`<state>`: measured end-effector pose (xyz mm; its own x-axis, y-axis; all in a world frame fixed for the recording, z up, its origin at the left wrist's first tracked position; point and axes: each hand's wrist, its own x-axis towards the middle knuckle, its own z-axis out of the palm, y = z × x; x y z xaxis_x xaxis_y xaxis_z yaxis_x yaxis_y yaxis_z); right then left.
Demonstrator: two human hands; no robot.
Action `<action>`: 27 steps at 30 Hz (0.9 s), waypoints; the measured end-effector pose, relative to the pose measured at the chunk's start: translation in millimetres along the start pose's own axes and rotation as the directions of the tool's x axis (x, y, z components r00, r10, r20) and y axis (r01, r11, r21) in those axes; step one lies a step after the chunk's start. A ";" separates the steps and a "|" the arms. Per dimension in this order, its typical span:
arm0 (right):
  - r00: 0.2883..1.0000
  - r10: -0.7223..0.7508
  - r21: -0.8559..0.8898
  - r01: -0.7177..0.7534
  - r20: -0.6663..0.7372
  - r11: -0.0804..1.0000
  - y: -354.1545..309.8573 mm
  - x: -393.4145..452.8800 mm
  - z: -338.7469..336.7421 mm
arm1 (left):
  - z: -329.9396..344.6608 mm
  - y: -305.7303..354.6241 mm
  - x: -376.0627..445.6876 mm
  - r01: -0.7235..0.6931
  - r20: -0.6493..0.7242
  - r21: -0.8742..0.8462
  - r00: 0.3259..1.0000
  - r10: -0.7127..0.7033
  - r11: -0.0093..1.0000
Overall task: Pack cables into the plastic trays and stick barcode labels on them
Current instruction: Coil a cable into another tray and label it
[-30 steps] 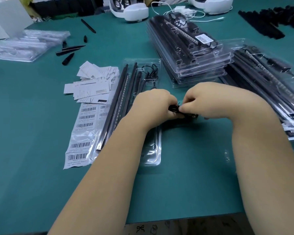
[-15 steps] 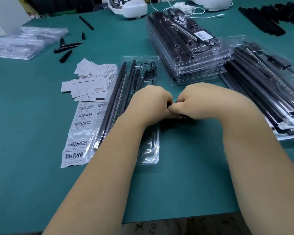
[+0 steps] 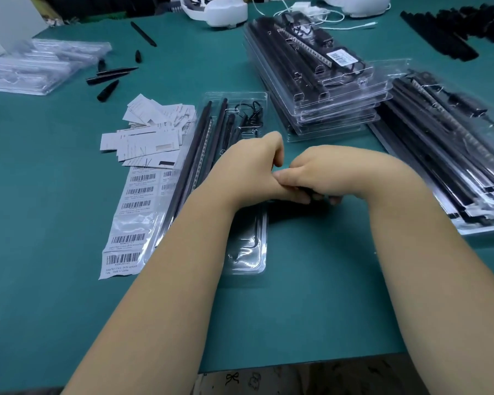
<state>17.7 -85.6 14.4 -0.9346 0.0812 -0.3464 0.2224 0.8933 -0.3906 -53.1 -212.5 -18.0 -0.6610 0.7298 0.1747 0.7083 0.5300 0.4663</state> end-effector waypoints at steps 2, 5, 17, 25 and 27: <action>0.998 -0.021 0.098 0.016 0.055 0.995 6.8 3.5 0.1 | -0.4 0.0 -1.3 0.010 -0.001 -0.004 1.000 -0.010 1.000; 0.995 -0.055 0.228 0.034 0.086 0.973 12.4 5.4 2.3 | -2.9 2.7 -5.5 0.054 0.030 -0.084 0.998 -0.051 0.995; 0.995 -0.028 0.583 -0.035 0.099 0.811 16.5 6.1 8.7 | -18.9 12.1 -48.0 0.253 0.129 0.365 0.939 -0.318 0.896; 0.987 0.009 0.843 -0.140 0.159 0.519 6.7 8.9 12.2 | -38.0 -9.1 -42.7 0.254 0.230 0.001 0.941 -0.247 0.967; 0.987 0.013 0.869 -0.150 0.163 0.471 4.1 8.1 14.7 | -37.8 -11.6 -45.6 0.260 0.196 -0.170 0.954 -0.226 0.950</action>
<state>15.1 -87.8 -2.5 -0.8740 0.0201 -0.4856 0.4859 0.0243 -0.8737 -40.5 -268.2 1.4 -0.7423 0.6612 -0.1087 0.4592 0.6201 0.6361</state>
